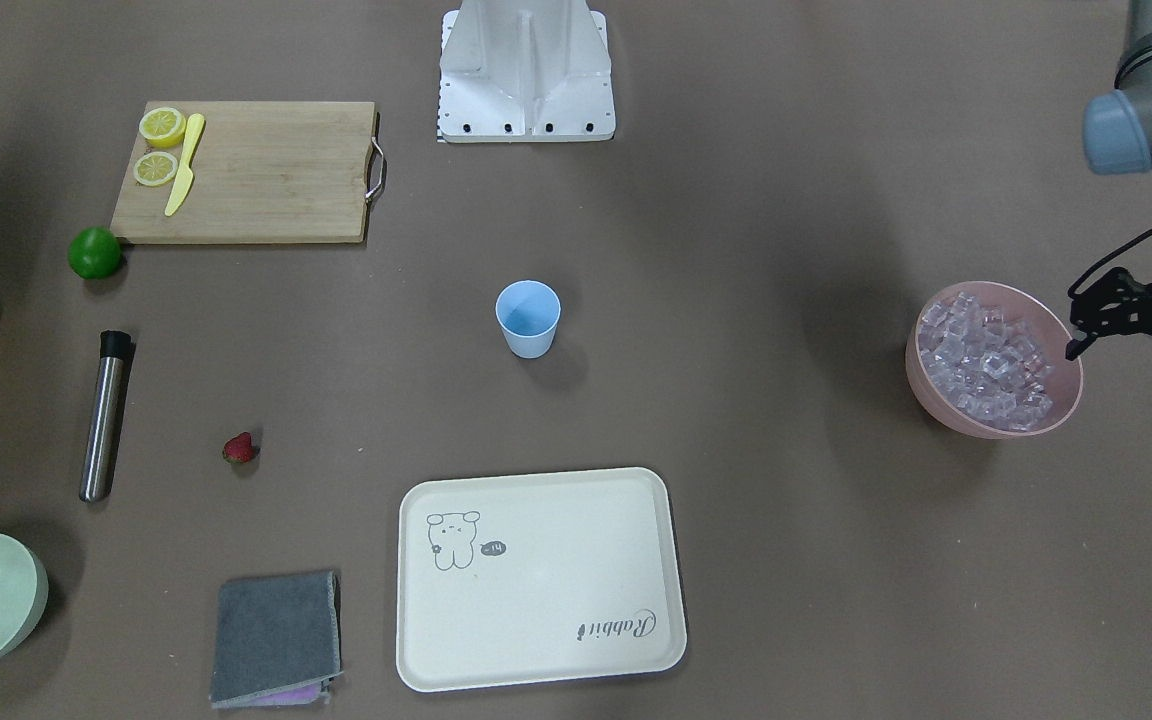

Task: Mash ice and strawberries in cup
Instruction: 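Move the left gripper down into the pink bowl of ice cubes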

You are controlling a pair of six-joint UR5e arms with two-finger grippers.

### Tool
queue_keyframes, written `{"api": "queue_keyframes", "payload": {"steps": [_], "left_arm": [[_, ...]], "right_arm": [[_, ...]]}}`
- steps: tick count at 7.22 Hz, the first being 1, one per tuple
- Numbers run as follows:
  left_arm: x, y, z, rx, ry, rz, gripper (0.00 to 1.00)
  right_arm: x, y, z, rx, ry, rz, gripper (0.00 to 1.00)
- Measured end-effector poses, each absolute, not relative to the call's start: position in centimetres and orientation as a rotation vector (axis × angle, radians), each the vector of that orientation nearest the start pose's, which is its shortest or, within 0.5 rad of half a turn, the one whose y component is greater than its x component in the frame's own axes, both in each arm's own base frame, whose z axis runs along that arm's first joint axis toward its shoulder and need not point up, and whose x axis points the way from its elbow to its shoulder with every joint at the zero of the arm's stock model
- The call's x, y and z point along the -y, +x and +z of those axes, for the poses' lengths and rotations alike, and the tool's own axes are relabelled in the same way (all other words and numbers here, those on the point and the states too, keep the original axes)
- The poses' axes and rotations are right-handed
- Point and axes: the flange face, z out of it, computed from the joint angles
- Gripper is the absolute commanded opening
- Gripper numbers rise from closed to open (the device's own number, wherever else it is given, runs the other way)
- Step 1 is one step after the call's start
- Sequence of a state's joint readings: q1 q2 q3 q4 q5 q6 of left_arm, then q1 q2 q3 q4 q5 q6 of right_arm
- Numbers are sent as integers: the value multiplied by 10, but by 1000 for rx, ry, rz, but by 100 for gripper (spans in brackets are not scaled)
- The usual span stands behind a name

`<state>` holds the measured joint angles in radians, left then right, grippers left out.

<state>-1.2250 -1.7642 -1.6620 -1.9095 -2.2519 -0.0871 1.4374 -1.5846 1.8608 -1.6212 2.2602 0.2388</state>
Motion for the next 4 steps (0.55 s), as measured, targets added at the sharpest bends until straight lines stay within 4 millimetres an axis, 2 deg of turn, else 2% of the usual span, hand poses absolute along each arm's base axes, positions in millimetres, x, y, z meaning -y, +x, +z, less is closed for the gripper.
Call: {"api": "queue_keyframes", "payload": {"steps": [2, 3, 4], "left_arm": [[562, 164, 474, -789, 477, 538, 95], [556, 184, 481, -770, 486, 608, 95], [550, 194, 492, -740, 491, 658, 95]], "right_arm": [[486, 5, 538, 717, 73, 31, 100], [483, 5, 542, 717, 64, 35, 100], [480, 5, 544, 722, 58, 37, 100]]}}
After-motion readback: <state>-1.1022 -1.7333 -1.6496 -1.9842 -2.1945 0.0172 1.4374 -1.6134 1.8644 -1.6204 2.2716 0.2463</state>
